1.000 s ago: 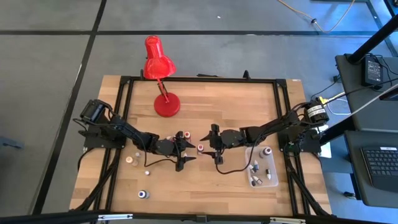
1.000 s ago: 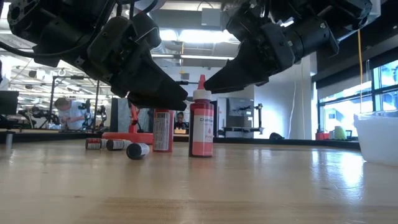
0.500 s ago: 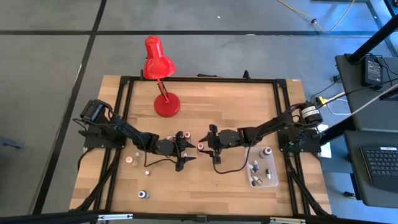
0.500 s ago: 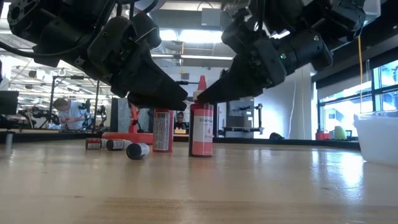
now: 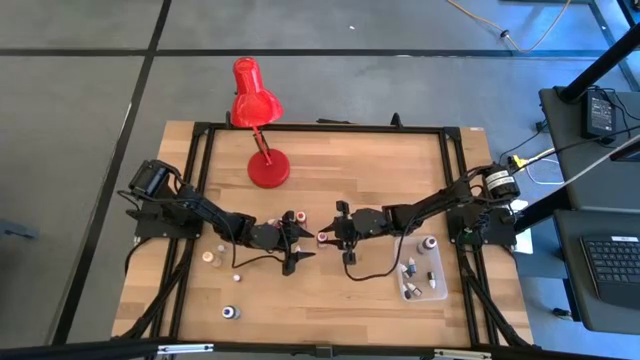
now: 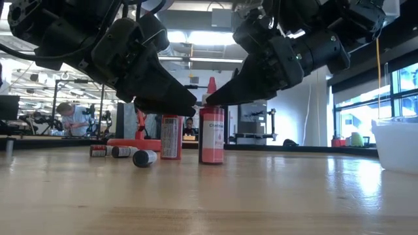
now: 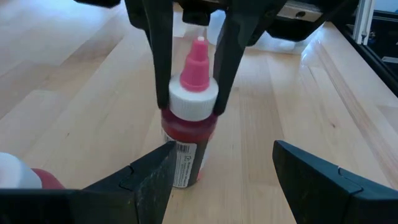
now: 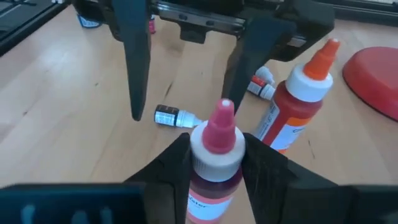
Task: Pick & Place food coloring
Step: Put the big pink bottle into the transparent container
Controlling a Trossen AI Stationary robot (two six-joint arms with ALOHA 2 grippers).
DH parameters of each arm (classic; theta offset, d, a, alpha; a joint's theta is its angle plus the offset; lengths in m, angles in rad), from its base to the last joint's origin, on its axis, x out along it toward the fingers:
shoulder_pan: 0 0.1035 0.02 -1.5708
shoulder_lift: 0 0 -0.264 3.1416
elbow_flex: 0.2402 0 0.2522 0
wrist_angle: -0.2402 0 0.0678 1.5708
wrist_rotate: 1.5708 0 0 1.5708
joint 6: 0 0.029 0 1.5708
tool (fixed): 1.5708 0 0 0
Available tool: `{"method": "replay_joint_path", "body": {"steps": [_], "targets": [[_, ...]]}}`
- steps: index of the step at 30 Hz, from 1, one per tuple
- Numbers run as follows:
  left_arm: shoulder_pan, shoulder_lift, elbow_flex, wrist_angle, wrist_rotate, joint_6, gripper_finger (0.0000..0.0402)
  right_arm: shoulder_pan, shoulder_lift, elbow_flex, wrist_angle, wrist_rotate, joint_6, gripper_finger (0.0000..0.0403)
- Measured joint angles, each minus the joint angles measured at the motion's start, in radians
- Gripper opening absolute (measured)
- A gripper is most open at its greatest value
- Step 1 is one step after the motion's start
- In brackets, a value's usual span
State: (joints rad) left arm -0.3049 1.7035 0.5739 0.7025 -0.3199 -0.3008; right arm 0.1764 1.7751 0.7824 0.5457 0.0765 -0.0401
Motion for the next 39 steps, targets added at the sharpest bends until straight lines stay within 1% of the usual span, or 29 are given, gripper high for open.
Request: {"method": "replay_joint_path", "body": {"steps": [3, 5, 8, 10, 12, 15, 21, 24, 28, 34, 39], "targets": [[0.000, 0.000, 0.000, -0.004, 0.000, 0.000, 0.0259, 0.020, -0.068, 0.000, -0.020, 0.002, 0.006, 0.0120], [0.000, 0.000, 0.000, -0.005, 0.000, 0.000, 0.0259, 0.045, -0.147, 0.000, -0.116, 0.000, 0.016, 0.0120], [0.000, 0.000, 0.000, -0.006, 0.000, 0.000, 0.0259, 0.099, -0.299, -0.004, -0.315, 0.002, 0.072, 0.0120], [0.000, 0.000, 0.000, -0.006, 0.000, 0.000, 0.0259, 0.150, -0.398, -0.004, -0.429, 0.040, 0.122, 0.0120], [0.000, 0.000, 0.000, -0.006, 0.000, 0.000, 0.0259, 0.208, -0.485, -0.004, -0.529, 0.110, 0.177, 0.0120], [0.000, 0.000, 0.000, -0.006, 0.000, 0.000, 0.0259, 0.299, -0.612, -0.004, -0.685, 0.241, 0.283, 0.0120], [0.000, 0.000, 0.000, -0.005, 0.000, 0.000, 0.0259, 0.482, -0.781, -0.004, -0.999, 0.537, 0.523, 0.0120], [0.000, 0.000, 0.000, -0.005, 0.000, 0.000, 0.0259, 0.566, -0.819, -0.004, -1.137, 0.636, 0.664, 0.0120], [0.000, 0.000, 0.000, -0.006, 0.000, 0.000, 0.0259, 0.663, -0.821, -0.004, -1.290, 0.718, 0.847, 0.0120], [0.000, 0.000, 0.000, -0.010, 0.000, 0.000, 0.0259, 0.750, -0.768, -0.005, -1.446, 0.746, 1.048, 0.0120], [0.000, 0.000, 0.000, -0.011, 0.000, 0.000, 0.0259, 0.783, -0.694, -0.004, -1.491, 0.754, 1.127, 0.0120]]}}
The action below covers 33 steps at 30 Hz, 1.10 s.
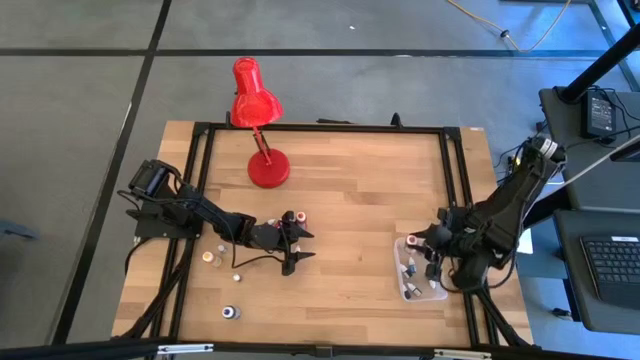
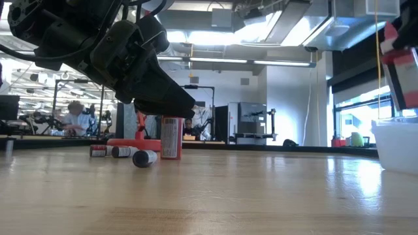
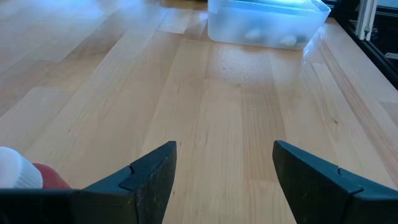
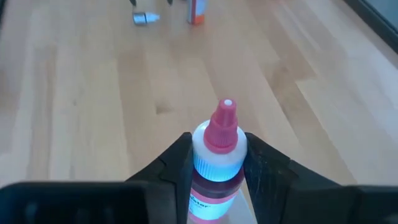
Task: Pick & Place food coloring
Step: Put the big pink bottle into the transparent container
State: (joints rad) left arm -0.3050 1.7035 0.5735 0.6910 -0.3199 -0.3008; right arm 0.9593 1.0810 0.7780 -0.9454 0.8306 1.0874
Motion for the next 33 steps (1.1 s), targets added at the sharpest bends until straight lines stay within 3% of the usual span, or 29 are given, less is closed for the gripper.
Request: {"method": "replay_joint_path", "body": {"steps": [21, 33], "targets": [[0.000, 0.000, 0.000, 0.000, 0.000, 0.000, 0.0259, 0.020, 0.328, 0.000, -0.079, 0.004, 0.251, 0.0128], [0.000, 0.000, 0.000, 0.000, 0.000, 0.000, 0.0259, 0.019, 0.383, 0.000, -0.091, -0.022, 0.302, 0.0136]]}}
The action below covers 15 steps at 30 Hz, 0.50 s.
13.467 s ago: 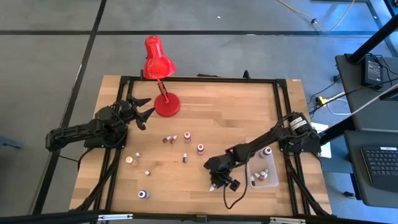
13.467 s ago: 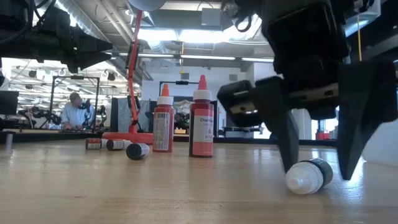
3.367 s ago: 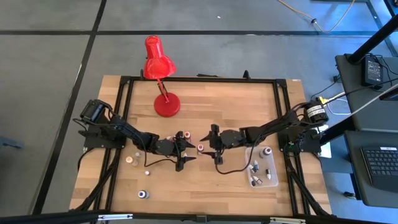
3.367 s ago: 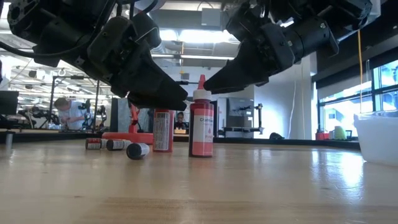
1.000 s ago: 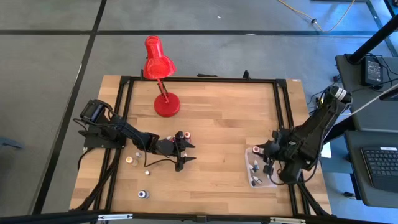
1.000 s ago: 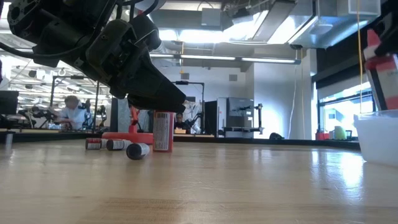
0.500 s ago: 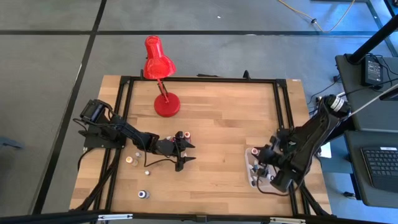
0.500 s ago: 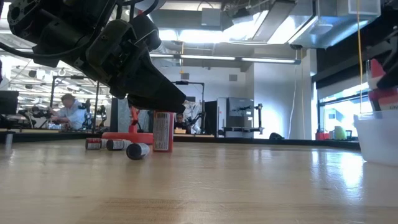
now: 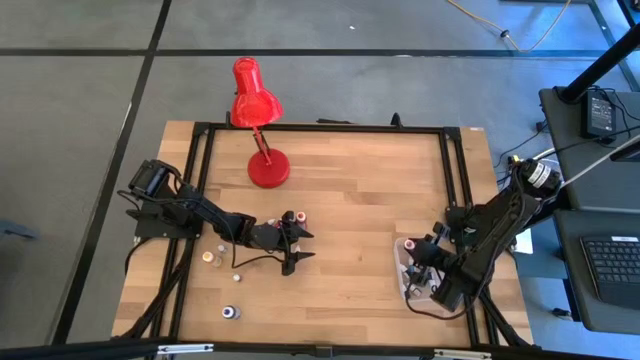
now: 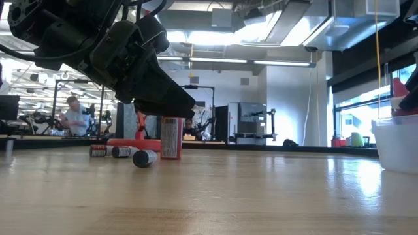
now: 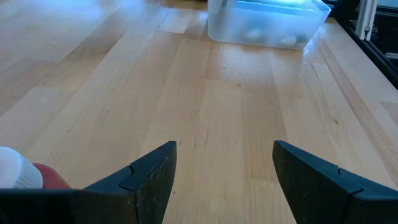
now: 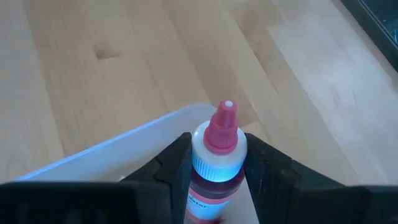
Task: Pick & Place food coloring
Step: Put the big pink bottle into the transparent container
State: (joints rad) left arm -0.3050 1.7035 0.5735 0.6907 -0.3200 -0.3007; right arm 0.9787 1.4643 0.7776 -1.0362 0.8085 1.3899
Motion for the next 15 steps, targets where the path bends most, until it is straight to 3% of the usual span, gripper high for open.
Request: {"method": "replay_joint_path", "body": {"steps": [15], "targets": [[0.000, 0.000, 0.000, 0.000, 0.000, 0.000, 0.0259, 0.000, 0.000, 0.000, -0.006, -0.035, 0.003, 0.0137]]}}
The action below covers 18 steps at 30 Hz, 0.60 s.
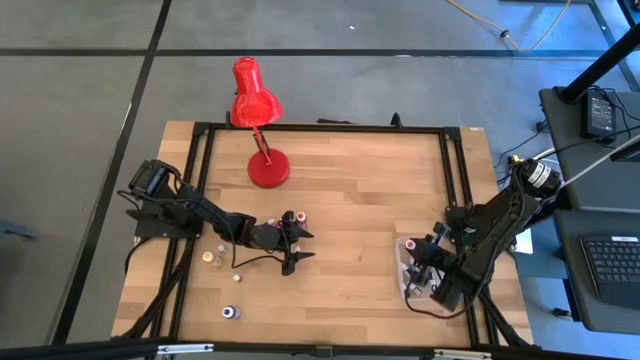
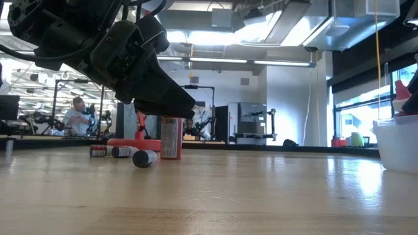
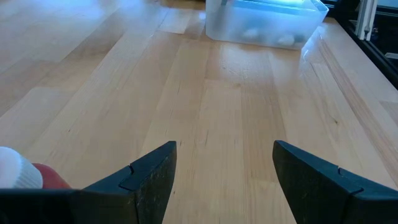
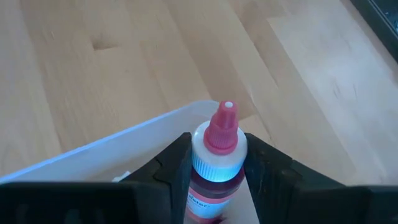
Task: Pick & Place food coloring
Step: Put the big pink bottle into the transparent container
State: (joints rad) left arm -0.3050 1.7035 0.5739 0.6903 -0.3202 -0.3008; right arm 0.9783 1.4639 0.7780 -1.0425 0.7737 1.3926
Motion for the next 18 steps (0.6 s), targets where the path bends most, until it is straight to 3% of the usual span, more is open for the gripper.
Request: {"method": "replay_joint_path", "body": {"steps": [8, 18], "targets": [[0.000, 0.000, 0.000, 0.000, 0.000, 0.000, 0.0259, 0.000, 0.000, 0.000, -0.007, -0.002, 0.016, 0.0141], [0.000, 0.000, 0.000, 0.000, 0.000, 0.000, 0.0259, 0.000, 0.000, 0.000, -0.019, -0.012, 0.016, 0.0187]]}}
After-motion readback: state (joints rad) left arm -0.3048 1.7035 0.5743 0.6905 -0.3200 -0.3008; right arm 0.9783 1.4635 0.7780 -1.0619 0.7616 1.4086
